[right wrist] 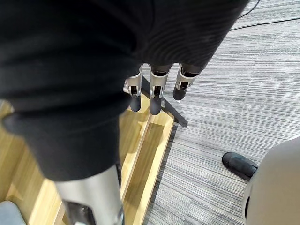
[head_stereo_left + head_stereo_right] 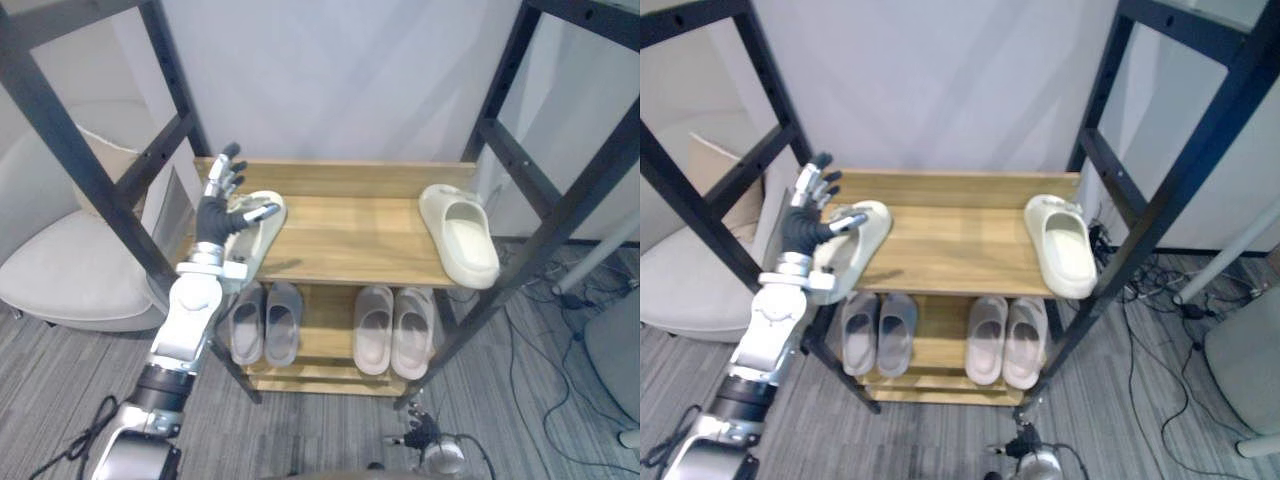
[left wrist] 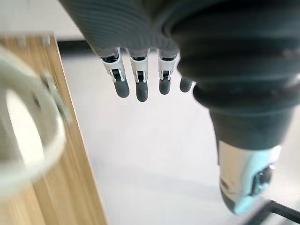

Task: Organize the slippers on the shoe rack

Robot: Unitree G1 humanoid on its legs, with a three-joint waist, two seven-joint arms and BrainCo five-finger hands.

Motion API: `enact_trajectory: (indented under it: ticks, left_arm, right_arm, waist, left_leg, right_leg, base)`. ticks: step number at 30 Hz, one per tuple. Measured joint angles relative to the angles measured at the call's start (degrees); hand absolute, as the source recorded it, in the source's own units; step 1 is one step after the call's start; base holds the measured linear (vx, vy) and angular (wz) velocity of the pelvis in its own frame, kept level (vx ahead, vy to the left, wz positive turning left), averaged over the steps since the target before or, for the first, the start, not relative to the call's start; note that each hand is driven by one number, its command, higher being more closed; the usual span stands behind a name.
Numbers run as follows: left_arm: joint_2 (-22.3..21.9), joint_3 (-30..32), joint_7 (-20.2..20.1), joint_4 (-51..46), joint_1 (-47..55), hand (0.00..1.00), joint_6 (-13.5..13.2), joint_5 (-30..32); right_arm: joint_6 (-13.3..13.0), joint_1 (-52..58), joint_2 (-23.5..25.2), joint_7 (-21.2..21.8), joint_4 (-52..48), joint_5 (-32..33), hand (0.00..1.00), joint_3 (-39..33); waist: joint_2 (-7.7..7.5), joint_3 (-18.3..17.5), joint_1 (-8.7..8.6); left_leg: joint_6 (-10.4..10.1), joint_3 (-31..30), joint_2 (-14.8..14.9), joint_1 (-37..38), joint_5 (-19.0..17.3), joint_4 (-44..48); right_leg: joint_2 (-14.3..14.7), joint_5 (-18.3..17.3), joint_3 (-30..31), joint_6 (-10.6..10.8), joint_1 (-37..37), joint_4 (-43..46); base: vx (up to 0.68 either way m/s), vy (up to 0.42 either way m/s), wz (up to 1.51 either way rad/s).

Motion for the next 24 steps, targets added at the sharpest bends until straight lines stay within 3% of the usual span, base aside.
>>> enact_trajectory:
  ticks: [9, 24]
  left_arm:
    - [4.4, 1.0, 0.5, 5.2, -4.1, 0.00, 1.9, 3.0]
    - [7.2, 1.2, 0.5, 10.8, -4.6, 0.00, 3.9, 16.5]
  right_arm:
    - [-0.1, 0.0, 0.1, 0.5, 0.0, 0.0, 0.00, -1.7]
    - [-0.3, 0.1, 0.1, 0.5, -0.2, 0.0, 0.00, -1.8]
  waist:
    - [-0.16, 0.4, -0.08]
    - [0.61, 1.6, -0.24]
  left_leg:
    - [0.0, 0.2, -0.3, -0.4, 0.0, -0.1]
    - [0.2, 1.4, -0.4, -0.4, 0.1, -0.9]
  right_leg:
    - [-0.2, 0.1, 0.3, 0.0, -0.5, 0.0]
    - [-0.2, 0.5, 1.7, 0.0, -1.6, 0.0]
  base:
    - [0.01, 0.006, -0.01]
    - [-0.01, 0.008, -0.05]
